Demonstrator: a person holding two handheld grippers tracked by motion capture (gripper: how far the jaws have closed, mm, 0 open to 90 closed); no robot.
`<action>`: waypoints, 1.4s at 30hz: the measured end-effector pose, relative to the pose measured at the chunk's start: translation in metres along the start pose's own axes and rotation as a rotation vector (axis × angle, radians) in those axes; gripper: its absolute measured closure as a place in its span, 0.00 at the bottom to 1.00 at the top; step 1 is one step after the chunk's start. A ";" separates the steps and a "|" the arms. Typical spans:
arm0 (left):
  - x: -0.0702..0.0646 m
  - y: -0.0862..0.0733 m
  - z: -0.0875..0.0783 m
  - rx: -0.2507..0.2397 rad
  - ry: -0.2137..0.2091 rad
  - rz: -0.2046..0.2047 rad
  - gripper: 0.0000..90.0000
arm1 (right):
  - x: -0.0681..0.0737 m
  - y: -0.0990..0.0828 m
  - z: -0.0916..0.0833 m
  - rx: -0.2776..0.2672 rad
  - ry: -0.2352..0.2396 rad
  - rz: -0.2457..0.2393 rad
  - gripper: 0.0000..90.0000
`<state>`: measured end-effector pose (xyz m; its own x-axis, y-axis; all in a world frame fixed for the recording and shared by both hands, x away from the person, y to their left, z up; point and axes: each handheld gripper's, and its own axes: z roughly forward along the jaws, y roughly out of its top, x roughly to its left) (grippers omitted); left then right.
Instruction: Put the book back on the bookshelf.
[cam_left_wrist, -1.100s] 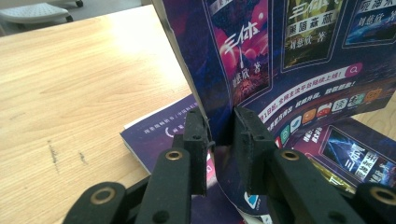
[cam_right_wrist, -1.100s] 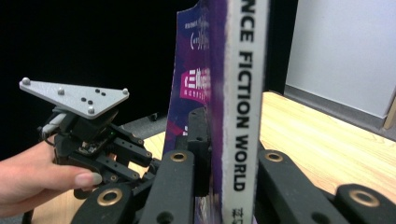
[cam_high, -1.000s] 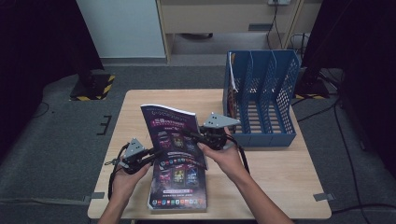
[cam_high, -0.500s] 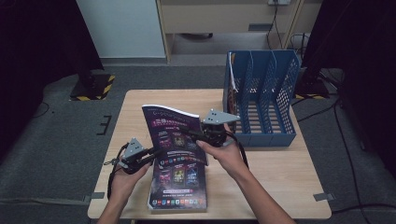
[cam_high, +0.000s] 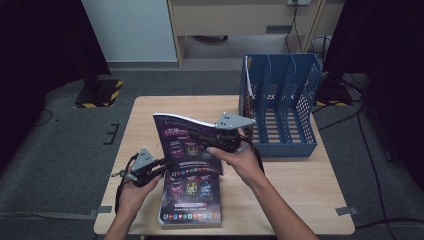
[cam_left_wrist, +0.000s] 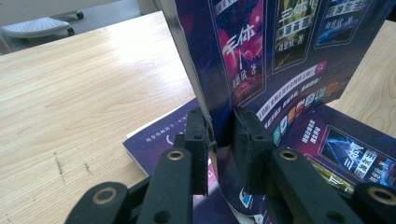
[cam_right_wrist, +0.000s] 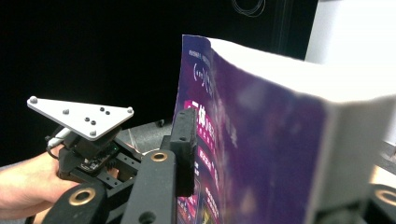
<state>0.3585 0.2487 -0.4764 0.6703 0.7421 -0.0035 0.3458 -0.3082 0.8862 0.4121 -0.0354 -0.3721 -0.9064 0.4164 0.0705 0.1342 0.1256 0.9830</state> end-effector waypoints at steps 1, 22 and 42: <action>0.000 0.000 0.000 0.000 0.000 0.001 0.84 | 0.000 0.001 0.000 -0.002 0.002 0.001 0.78; 0.000 0.000 0.000 0.002 0.002 0.018 0.83 | 0.000 0.007 0.004 0.016 0.006 0.024 0.90; 0.007 -0.008 0.006 0.087 0.173 -0.046 0.16 | -0.014 0.020 -0.023 -0.043 -0.175 0.070 0.92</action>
<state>0.3648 0.2530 -0.4859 0.5321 0.8455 0.0438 0.4334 -0.3164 0.8438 0.4181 -0.0594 -0.3499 -0.8114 0.5738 0.1117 0.1736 0.0541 0.9833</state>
